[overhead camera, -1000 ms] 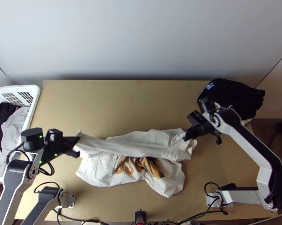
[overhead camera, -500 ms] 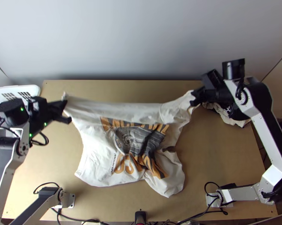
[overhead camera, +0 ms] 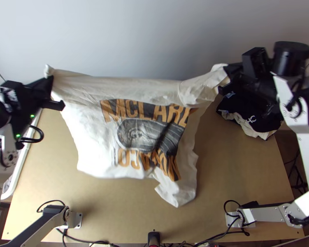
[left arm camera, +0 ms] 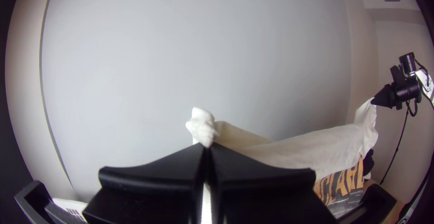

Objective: Fold the t-shirt

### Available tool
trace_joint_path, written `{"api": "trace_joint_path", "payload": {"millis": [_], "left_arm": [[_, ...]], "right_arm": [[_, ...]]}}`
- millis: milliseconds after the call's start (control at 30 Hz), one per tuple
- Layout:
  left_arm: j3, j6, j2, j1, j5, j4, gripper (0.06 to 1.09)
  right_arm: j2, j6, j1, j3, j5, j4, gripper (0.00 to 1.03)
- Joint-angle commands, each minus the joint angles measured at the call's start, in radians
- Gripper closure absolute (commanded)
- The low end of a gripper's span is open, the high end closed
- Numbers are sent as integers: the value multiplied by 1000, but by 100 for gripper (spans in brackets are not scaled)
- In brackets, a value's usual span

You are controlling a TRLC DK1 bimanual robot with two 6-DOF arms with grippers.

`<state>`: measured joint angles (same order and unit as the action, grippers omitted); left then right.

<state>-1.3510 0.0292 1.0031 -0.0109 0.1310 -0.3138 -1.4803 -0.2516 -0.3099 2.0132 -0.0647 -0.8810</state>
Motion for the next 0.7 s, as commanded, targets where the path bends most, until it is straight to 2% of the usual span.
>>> {"api": "trace_joint_path", "payload": {"millis": [0, 300, 433, 667], "left_arm": [[-103, -6, -92, 6, -18, -22, 105], [-218, 0, -216, 11, -18, -91, 105], [-307, 1, -224, 9, -16, -136, 105], [-433, 1, -236, 6, -1, -223, 105]], "right_arm": [[100, -26, -61, 58, 92, 71, 100], [221, -44, -69, 154, 109, 125, 100], [232, -69, -69, 271, 109, 76, 100], [322, -60, -67, 277, 120, 19, 100]]}}
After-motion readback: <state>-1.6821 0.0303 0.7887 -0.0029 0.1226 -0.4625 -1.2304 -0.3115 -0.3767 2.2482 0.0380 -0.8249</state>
